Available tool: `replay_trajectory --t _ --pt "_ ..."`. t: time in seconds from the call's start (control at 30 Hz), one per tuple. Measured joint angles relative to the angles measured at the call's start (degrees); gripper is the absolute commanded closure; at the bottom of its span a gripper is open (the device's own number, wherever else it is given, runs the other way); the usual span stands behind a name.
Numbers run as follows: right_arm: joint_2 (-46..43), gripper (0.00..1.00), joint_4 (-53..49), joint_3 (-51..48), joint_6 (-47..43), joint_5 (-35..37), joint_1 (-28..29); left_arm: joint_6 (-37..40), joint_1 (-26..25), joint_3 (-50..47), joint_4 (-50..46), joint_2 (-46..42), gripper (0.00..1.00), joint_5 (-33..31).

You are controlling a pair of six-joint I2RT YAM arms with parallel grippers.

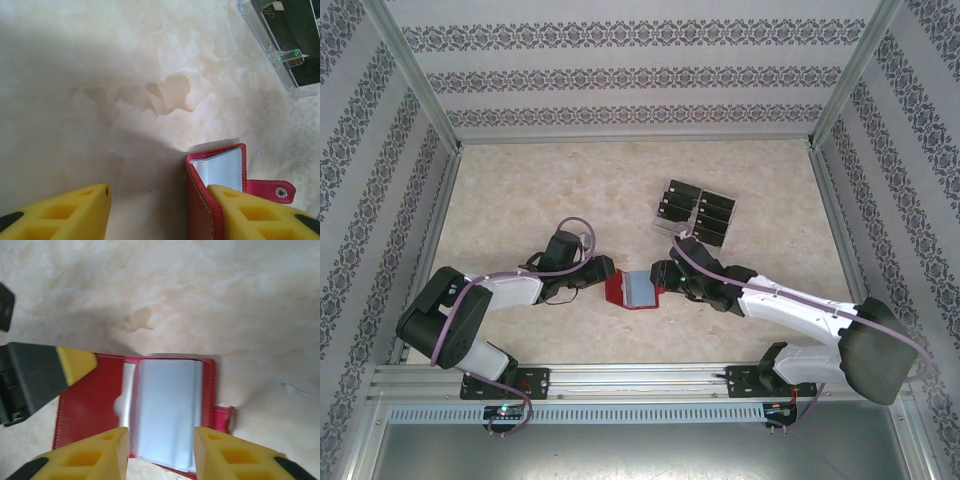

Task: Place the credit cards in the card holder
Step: Open the card holder at the center of the table.

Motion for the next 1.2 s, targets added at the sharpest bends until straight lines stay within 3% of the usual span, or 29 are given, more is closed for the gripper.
replay_trajectory --t 0.17,0.3,0.63,0.9,1.2 --pt "9.2 0.86 4.4 4.2 -0.2 -4.4 1.8 2.3 0.0 0.8 -3.3 0.0 0.42 -1.8" --pt "17.9 0.92 8.3 6.1 -0.3 -7.8 2.3 4.9 0.0 3.3 -9.2 -0.3 0.41 -4.8" --pt "21.8 0.93 11.8 1.7 1.4 -8.6 1.7 11.7 0.0 7.9 -21.2 -0.8 0.39 -12.0" --pt "22.7 0.93 14.0 1.7 1.8 -8.6 1.7 14.0 0.0 10.4 -25.2 -1.9 0.36 -11.8" --pt "22.7 0.92 14.7 1.3 2.7 -8.5 1.7 9.4 -0.7 12.3 -24.3 -13.6 0.33 -7.4"
